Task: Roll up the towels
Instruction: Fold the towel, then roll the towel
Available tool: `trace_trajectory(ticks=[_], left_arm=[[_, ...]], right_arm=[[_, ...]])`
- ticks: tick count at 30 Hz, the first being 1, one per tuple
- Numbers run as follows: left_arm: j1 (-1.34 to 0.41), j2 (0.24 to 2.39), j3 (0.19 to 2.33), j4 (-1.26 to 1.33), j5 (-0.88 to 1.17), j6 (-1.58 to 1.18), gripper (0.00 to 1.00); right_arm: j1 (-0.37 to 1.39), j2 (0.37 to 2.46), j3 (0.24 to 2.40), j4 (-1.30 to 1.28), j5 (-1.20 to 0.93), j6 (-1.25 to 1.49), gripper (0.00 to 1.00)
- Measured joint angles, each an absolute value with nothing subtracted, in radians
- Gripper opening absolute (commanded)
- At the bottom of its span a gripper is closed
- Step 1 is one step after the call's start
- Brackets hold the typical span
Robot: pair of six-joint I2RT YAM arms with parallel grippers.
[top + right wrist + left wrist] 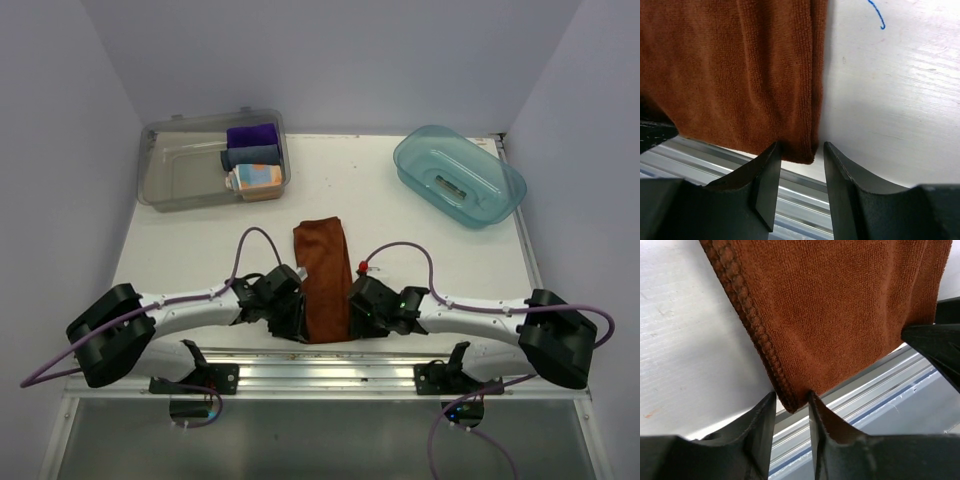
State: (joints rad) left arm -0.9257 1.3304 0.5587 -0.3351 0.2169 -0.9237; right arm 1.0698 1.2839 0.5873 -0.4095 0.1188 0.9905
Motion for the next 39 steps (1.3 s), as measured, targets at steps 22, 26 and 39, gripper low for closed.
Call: trace_trajectory(ticks=[22, 26, 39], left_arm=[[-0.944, 1.315, 0.639, -0.396, 0.125, -0.96, 0.0], [-0.944, 1.294, 0.683, -0.432, 0.096, -0.96, 0.0], [-0.809, 1.283, 0.805, -0.485, 0.041, -0.939, 0.0]], right_arm=[[1.086, 1.278, 0.631, -0.445, 0.181, 1.003, 0.0], [1.086, 1.278, 0.682, -0.482, 0.226, 1.001, 0.0], [1.055, 1.391, 0.878, -0.525, 0.352, 0.952, 0.01]])
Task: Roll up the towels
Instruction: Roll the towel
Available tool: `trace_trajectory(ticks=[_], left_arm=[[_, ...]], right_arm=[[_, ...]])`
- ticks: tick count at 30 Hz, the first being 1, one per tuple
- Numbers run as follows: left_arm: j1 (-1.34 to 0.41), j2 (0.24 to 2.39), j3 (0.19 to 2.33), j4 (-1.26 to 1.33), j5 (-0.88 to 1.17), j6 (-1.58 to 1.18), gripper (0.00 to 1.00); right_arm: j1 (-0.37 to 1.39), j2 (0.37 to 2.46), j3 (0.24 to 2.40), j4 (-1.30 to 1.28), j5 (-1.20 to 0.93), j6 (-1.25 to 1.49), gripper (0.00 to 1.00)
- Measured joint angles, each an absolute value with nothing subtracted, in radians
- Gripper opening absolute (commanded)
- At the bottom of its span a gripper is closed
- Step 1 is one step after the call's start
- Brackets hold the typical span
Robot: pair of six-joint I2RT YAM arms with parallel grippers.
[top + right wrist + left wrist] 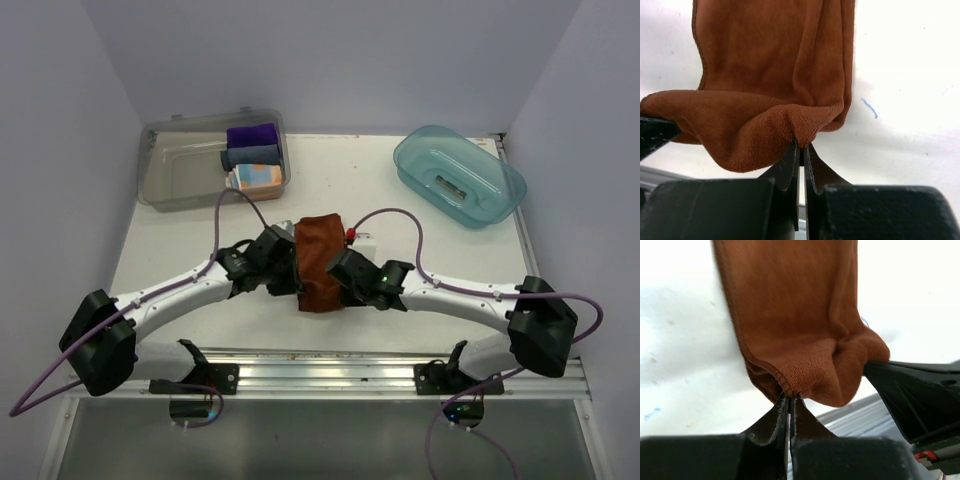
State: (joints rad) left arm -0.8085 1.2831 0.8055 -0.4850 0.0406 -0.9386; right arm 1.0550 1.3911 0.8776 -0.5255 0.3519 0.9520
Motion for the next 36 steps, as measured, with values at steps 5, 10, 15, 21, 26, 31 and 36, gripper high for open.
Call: trace_trajectory(ticks=[5, 10, 15, 21, 26, 31, 36], left_arm=[[-0.734, 1.333, 0.83, -0.486, 0.041, -0.91, 0.0], [-0.731, 1.369, 0.854, -0.484, 0.059, -0.893, 0.0], [-0.731, 1.328, 0.833, -0.474, 0.128, -0.871, 0.0], [-0.749, 1.197, 0.686, -0.48, 0.199, -0.865, 0.59], [-0.754, 1.174, 0.641, -0.522, 0.206, -0.867, 0.55], [-0.756, 1.179, 0.664, -0.505, 0.208, -0.865, 0.3], [-0.767, 1.299, 0.698, -0.411, 0.223, -0.866, 0.0]], right_arm=[[0.995, 1.449, 0.93, -0.524, 0.353, 0.916, 0.0], [0.962, 1.479, 0.949, -0.523, 0.348, 0.888, 0.0], [0.966, 1.428, 0.916, -0.516, 0.315, 0.882, 0.0], [1.036, 1.308, 0.779, -0.516, 0.259, 0.925, 0.42], [1.08, 1.292, 0.723, -0.575, 0.249, 0.963, 0.48], [1.08, 1.258, 0.757, -0.609, 0.284, 0.952, 0.25], [1.075, 1.357, 0.876, -0.588, 0.319, 0.908, 0.11]])
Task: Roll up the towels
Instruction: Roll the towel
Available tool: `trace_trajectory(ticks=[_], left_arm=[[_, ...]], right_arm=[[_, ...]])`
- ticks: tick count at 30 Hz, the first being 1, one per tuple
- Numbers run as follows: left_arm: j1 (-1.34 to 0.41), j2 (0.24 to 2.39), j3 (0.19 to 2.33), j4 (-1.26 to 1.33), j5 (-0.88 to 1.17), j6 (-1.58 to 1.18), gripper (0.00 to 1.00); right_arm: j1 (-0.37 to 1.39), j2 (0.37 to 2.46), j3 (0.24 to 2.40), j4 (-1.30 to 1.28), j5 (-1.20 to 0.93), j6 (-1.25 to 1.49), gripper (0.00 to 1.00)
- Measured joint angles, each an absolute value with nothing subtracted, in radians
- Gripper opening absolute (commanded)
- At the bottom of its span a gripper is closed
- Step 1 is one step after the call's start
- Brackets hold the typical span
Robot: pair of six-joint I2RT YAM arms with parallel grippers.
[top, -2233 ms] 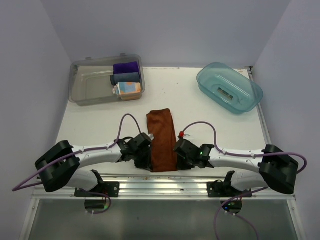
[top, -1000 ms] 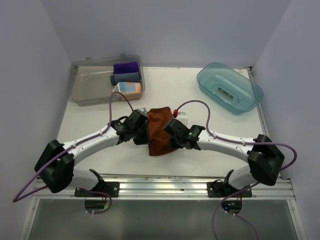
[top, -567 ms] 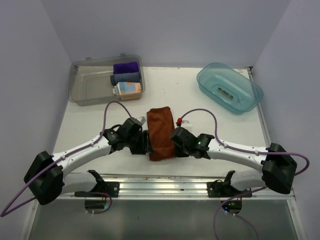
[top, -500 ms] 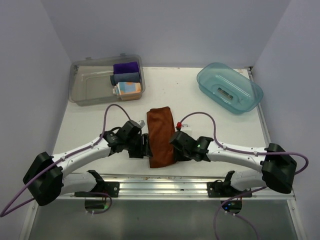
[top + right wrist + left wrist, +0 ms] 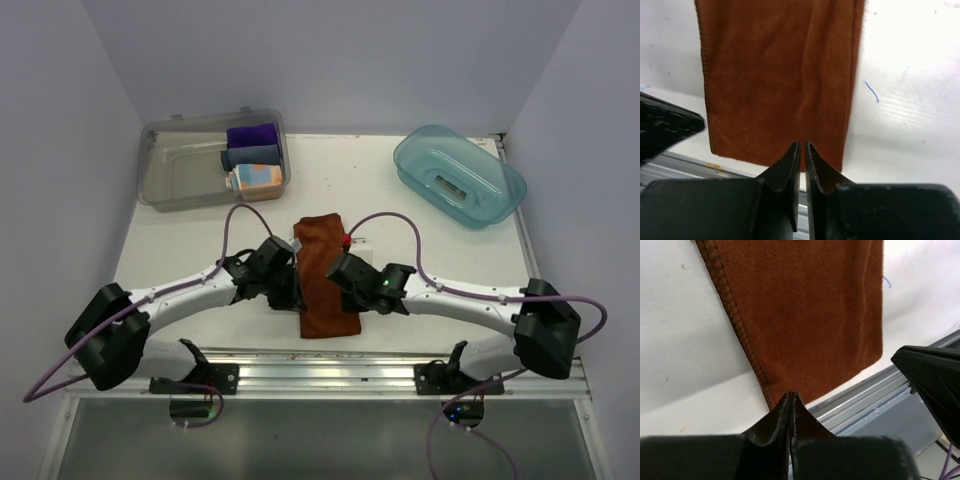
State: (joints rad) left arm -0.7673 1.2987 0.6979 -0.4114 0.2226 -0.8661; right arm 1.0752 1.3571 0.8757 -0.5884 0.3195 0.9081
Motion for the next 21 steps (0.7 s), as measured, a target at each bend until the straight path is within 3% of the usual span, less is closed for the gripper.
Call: trace_trajectory(ticks=[10, 21], left_arm=[[-0.766, 1.466, 0.698, -0.333, 0.225, -0.865, 0.0], [-0.722, 1.63, 0.802, -0.303, 0.274, -0.809, 0.0]], right_arm=[[0.948, 1.587, 0.899, -0.462, 0.27, 0.833, 0.09], [0.919, 1.621, 0.872, -0.374, 0.253, 0.85, 0.09]])
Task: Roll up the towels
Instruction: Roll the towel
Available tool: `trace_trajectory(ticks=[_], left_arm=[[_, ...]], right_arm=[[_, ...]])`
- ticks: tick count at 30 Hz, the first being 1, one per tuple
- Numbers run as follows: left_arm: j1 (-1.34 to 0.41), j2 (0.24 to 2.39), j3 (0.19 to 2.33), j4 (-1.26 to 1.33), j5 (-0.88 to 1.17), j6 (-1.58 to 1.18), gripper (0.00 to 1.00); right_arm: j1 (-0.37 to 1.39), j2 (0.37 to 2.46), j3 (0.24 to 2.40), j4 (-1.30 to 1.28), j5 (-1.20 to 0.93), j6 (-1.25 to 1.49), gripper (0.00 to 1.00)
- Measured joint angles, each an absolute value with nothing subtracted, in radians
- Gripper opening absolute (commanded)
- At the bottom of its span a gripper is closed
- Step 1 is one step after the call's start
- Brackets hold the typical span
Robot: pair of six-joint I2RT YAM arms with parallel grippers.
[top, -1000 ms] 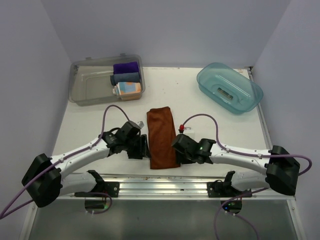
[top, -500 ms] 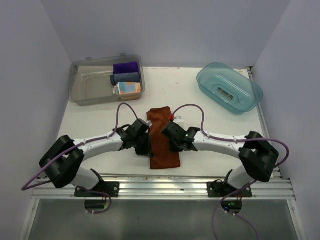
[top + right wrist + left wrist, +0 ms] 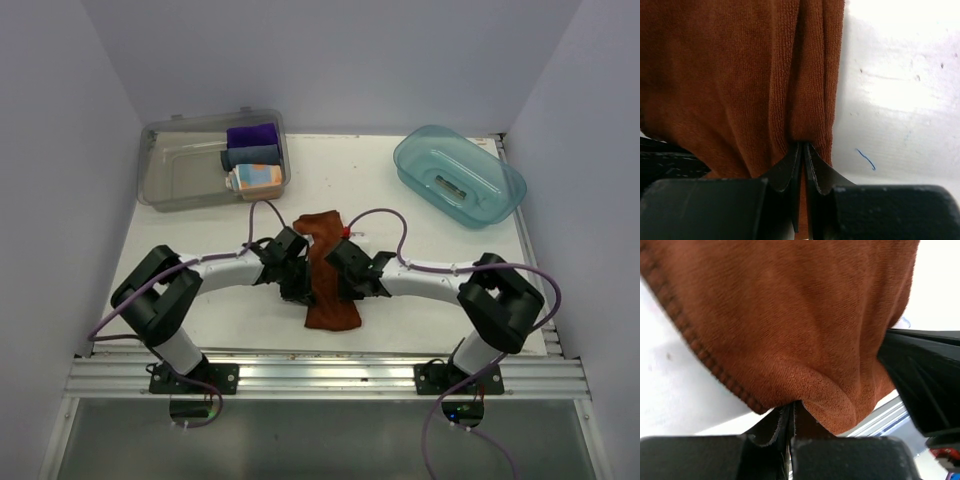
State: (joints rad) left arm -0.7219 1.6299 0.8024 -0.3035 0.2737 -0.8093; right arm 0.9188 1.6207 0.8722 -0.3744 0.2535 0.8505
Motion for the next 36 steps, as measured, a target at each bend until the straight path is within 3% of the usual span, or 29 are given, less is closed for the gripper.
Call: trace_trajectory(ticks=[8, 13, 19, 20, 22, 23, 26, 32, 36], left_arm=[[-0.698, 1.637, 0.843, -0.326, 0.227, -0.757, 0.0], [-0.68, 1.568, 0.843, -0.419, 0.124, -0.712, 0.0], [-0.674, 1.466, 0.839, -0.463, 0.114, -0.696, 0.0], [-0.674, 1.455, 0.837, -0.464, 0.117, -0.696, 0.03], [-0.674, 1.435, 0.828, -0.465, 0.123, -0.696, 0.19], [-0.674, 1.422, 0.818, -0.466, 0.124, -0.7, 0.33], [-0.674, 1.365, 0.761, -0.463, 0.135, -0.723, 0.49], [-0.674, 1.298, 0.644, -0.438, 0.178, -0.767, 0.5], [-0.675, 1.311, 0.604, -0.405, 0.191, -0.784, 0.42]], right_arm=[[0.883, 1.643, 0.906, -0.345, 0.241, 0.852, 0.1], [0.887, 1.487, 0.839, -0.397, 0.24, 0.853, 0.17], [0.929, 1.362, 0.819, -0.406, 0.231, 0.86, 0.17], [0.939, 1.369, 0.814, -0.403, 0.224, 0.863, 0.17], [0.954, 1.385, 0.801, -0.403, 0.213, 0.871, 0.2], [0.964, 1.395, 0.792, -0.403, 0.207, 0.876, 0.22], [0.995, 1.409, 0.762, -0.401, 0.186, 0.895, 0.29], [1.034, 1.407, 0.724, -0.387, 0.161, 0.928, 0.37], [1.034, 1.407, 0.706, -0.386, 0.165, 0.944, 0.38]])
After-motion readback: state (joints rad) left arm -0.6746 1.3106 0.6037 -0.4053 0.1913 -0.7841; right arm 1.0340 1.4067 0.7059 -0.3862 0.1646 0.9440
